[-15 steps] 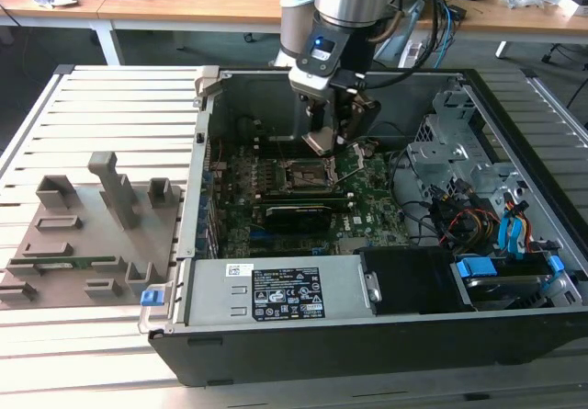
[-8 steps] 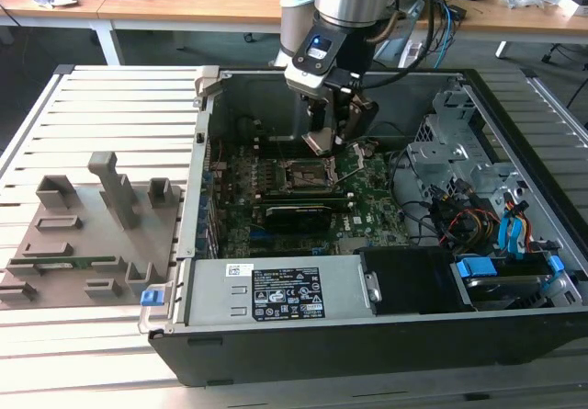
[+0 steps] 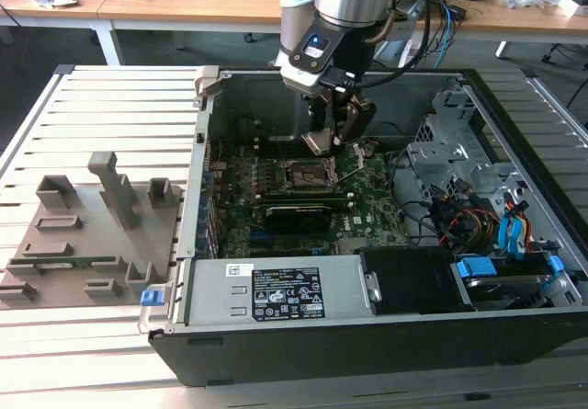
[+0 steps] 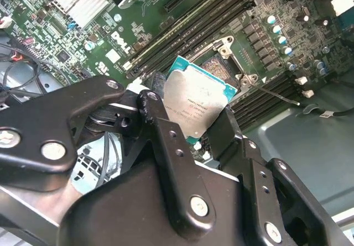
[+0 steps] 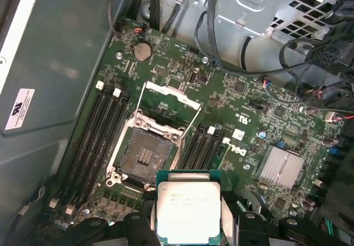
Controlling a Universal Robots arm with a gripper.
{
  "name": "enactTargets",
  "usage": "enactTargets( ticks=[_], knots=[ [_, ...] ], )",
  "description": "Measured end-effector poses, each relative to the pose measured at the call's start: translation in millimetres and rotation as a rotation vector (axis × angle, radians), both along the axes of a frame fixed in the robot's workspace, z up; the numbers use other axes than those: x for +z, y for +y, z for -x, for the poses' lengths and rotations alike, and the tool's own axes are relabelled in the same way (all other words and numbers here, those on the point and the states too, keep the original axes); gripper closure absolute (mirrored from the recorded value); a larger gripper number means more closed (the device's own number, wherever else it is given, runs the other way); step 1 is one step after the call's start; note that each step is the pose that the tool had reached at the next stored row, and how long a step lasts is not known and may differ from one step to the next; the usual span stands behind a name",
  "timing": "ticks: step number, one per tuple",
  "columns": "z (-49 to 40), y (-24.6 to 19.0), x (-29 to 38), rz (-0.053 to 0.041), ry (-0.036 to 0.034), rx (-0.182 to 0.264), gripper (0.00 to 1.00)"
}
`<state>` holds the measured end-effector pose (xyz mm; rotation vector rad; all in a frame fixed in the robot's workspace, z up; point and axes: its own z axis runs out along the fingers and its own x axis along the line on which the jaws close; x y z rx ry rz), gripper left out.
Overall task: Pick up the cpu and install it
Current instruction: 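Place the cpu into insertion slot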
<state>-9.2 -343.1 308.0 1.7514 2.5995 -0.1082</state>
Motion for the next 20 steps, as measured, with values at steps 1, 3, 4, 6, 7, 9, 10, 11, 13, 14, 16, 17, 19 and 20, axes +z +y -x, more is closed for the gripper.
enactTargets(
  ticks=[1,3,4,6,7,9,10,11,13,14,16,17,19,20],
  knots=[
    [0.0,0.0,0.0,0.0006,-0.0001,-0.005,0.45],
    [0.0,0.0,0.0,0.0025,0.0000,-0.017,0.45],
    [0.0,0.0,0.0,0.0036,0.0000,-0.026,0.45],
    [0.0,0.0,0.0,0.0056,0.0000,-0.040,0.45],
    [0.0,0.0,0.0,0.0064,0.0000,-0.049,0.45],
    [0.0,0.0,0.0,0.0087,0.0000,-0.065,0.45],
    [0.0,0.0,0.0,0.0103,0.0000,-0.078,0.45],
    [0.0,0.0,-0.1,0.0111,0.0000,-0.085,0.45],
    [0.0,0.0,-0.1,0.0126,0.0000,-0.097,0.45],
    [0.0,0.0,-0.1,0.0134,0.0000,-0.103,0.45],
    [0.0,0.0,-0.1,0.0151,0.0000,-0.119,0.45],
    [0.0,0.0,-0.1,0.0158,0.0000,-0.126,0.45],
    [0.0,0.0,-0.1,0.0171,0.0000,-0.137,0.45],
    [0.0,0.0,-0.1,0.0174,0.0001,-0.140,0.45]
  ],
)
